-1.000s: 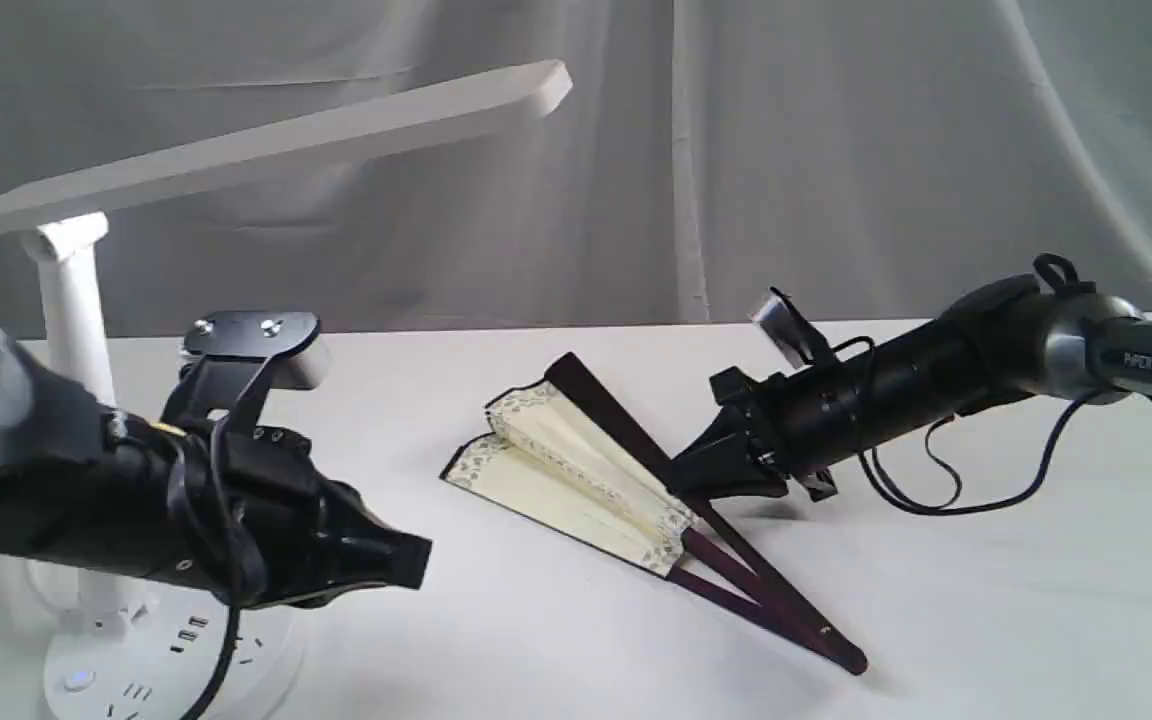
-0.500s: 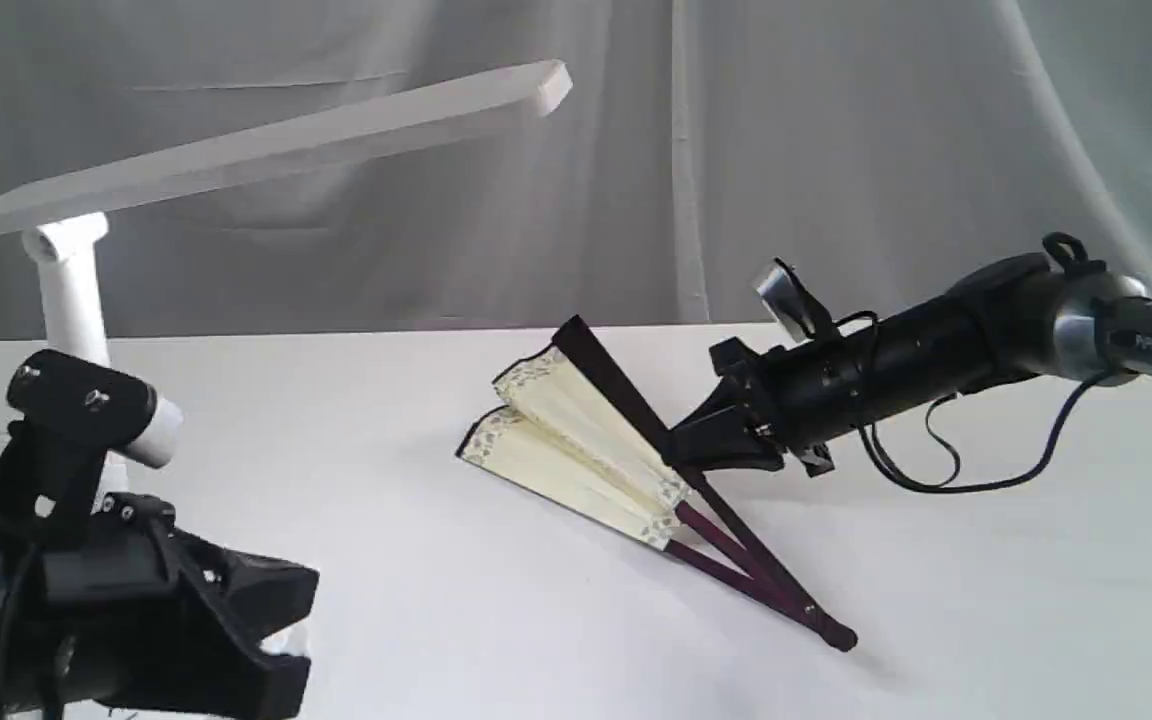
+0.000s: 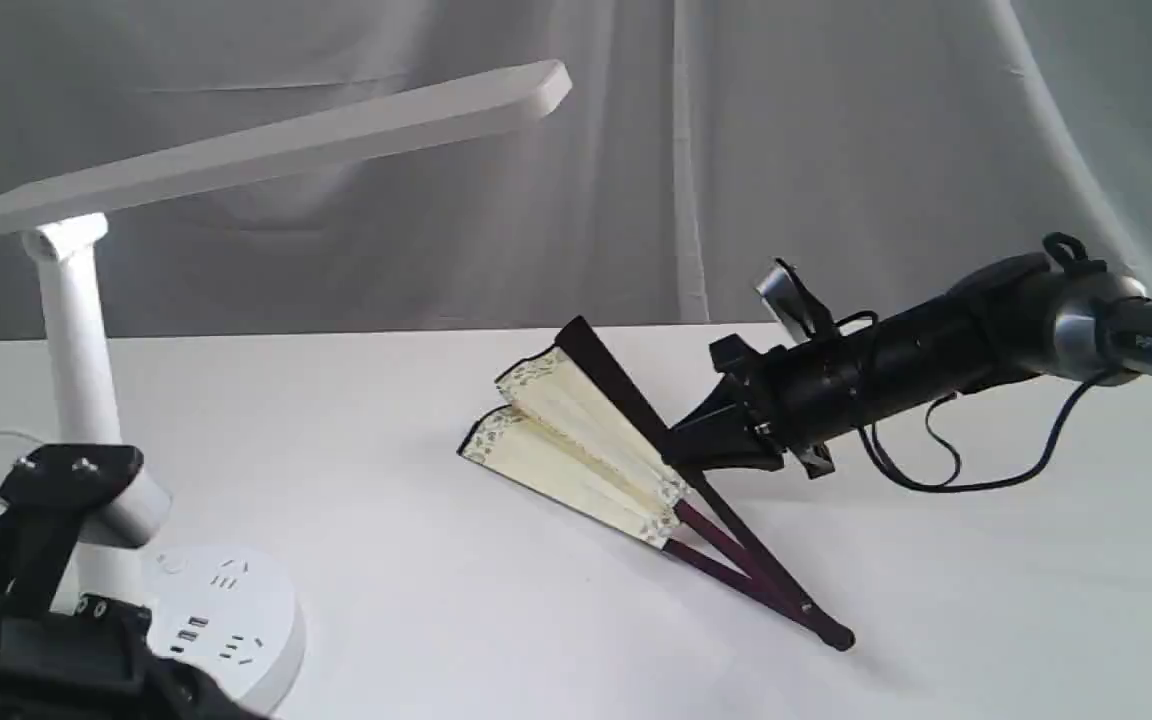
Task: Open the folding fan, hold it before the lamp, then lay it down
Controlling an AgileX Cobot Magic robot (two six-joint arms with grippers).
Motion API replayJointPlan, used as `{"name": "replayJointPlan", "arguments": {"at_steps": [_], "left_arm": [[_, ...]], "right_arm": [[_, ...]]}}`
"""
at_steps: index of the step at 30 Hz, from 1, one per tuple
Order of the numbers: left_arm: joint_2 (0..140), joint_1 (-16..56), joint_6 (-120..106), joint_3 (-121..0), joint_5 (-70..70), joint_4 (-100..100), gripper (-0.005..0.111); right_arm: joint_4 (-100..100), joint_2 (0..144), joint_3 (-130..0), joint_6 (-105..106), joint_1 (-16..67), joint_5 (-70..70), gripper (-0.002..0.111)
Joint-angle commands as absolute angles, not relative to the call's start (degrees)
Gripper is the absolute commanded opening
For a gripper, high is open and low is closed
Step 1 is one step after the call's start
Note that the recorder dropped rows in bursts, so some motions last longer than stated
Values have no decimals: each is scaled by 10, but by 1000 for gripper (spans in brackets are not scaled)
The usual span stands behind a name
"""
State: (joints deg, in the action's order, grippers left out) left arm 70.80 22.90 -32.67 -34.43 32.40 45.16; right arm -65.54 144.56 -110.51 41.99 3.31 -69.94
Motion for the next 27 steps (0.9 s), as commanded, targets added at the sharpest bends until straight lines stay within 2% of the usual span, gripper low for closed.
{"name": "replayJointPlan", "arguments": {"at_steps": [1,5,10,18,27], "left_arm": [[712,229,-154,-385,395,198,0],[712,229,-137,-403,372,85,0],[712,259,-175,-383,261,81,0],[712,371,-183,-288,-77,96,0],[713,382,73,-132,-478,97,0]], "right_arm": [[-668,1436,-1108,419,33,-700,0],[-668,1436,-1108,418,33,-700,0],[-668,1436,-1108,418,33,-700,0],[-668,1436,-1108,416,33,-700,0],[-672,1436,-1108,416,33,-700,0]]}}
